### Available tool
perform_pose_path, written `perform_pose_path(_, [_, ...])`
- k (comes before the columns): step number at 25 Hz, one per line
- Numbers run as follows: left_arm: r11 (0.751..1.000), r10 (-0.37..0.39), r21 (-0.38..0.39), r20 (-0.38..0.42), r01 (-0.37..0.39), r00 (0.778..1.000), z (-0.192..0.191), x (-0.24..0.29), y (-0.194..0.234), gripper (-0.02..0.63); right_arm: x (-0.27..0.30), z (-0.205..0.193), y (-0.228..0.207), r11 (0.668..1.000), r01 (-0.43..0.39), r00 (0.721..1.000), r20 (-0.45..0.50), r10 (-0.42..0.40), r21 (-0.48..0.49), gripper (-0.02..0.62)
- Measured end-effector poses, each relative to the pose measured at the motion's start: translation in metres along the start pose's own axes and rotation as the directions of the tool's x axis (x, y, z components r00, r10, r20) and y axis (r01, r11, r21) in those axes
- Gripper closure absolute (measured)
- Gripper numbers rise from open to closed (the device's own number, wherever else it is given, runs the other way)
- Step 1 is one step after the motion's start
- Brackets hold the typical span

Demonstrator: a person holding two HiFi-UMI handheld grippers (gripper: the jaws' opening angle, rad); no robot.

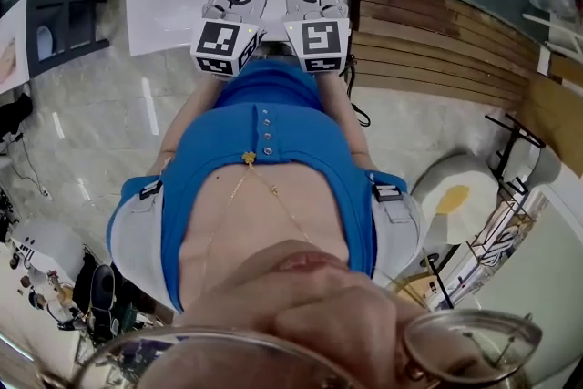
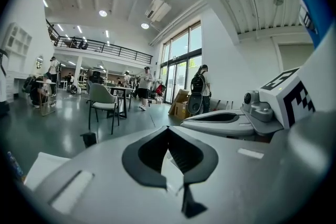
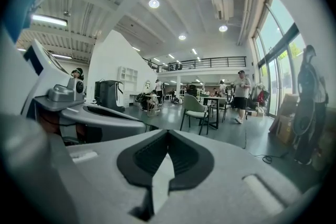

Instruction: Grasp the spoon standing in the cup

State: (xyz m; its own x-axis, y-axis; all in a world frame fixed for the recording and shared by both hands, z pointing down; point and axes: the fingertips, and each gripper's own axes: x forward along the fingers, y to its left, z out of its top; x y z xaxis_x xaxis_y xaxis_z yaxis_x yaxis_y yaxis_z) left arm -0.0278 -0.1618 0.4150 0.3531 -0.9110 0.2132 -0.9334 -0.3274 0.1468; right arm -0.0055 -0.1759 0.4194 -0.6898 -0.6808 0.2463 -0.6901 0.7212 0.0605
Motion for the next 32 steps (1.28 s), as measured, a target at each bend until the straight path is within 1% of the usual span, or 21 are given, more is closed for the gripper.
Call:
perform_pose_path(13, [0.993,-0.122,-0.004,-0.039,0.122,0.992,0.004,0.014,0.038,0.606,0.035,0.005,0.001,0.993,0.119,0.992,-0.035,-0.118,0.027,0.594])
perform_pose_path(21, [0.991,-0.132,-0.021,-0.047,0.132,0.990,-0.001,0.016,0.056,0.606,0.051,0.000,0.004,0.990,0.141,0.988,-0.062,-0.139,0.024,0.594])
perform_pose_path(32, [0.992,-0.127,-0.025,-0.045,0.126,0.991,0.000,0.014,0.054,0.606,0.057,-0.006,-0.005,0.990,0.143,0.986,-0.086,-0.143,0.001,0.594])
